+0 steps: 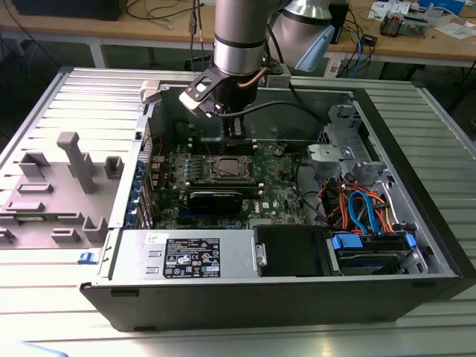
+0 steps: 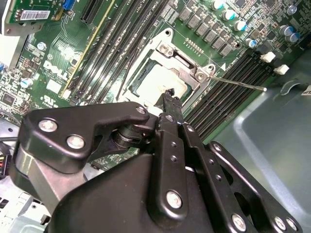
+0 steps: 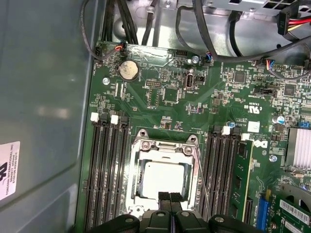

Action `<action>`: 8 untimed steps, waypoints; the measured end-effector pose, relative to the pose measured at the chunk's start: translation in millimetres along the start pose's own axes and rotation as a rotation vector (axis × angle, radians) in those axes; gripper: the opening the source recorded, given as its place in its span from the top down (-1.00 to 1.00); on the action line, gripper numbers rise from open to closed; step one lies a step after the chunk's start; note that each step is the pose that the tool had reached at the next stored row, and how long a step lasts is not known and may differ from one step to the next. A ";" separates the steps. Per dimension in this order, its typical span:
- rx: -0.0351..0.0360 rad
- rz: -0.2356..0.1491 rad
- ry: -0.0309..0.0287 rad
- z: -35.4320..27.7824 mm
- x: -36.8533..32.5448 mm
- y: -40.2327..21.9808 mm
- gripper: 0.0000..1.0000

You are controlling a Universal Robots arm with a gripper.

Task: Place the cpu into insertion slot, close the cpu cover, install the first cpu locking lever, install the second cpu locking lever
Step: 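Install the first cpu locking lever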

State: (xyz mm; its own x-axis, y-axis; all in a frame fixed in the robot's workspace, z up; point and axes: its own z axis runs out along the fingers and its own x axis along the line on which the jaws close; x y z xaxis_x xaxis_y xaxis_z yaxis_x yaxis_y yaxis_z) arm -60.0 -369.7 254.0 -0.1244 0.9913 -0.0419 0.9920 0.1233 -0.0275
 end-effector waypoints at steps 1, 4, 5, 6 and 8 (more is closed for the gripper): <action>-0.0001 -0.004 -0.0001 0.0 0.0 0.0 0.79; -0.0006 -0.015 -0.0004 0.0 0.0 0.0 0.79; -0.0007 -0.017 -0.0005 0.0 0.0 0.0 0.79; -0.0008 -0.020 -0.0006 0.0 0.0 0.0 0.79; -0.0010 -0.025 -0.0007 0.0 0.0 0.0 0.79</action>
State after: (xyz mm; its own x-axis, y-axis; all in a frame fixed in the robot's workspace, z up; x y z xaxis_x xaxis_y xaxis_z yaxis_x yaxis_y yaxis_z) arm -60.0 -369.7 253.9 -0.1491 0.9879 -0.0419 0.9886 0.1481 -0.0275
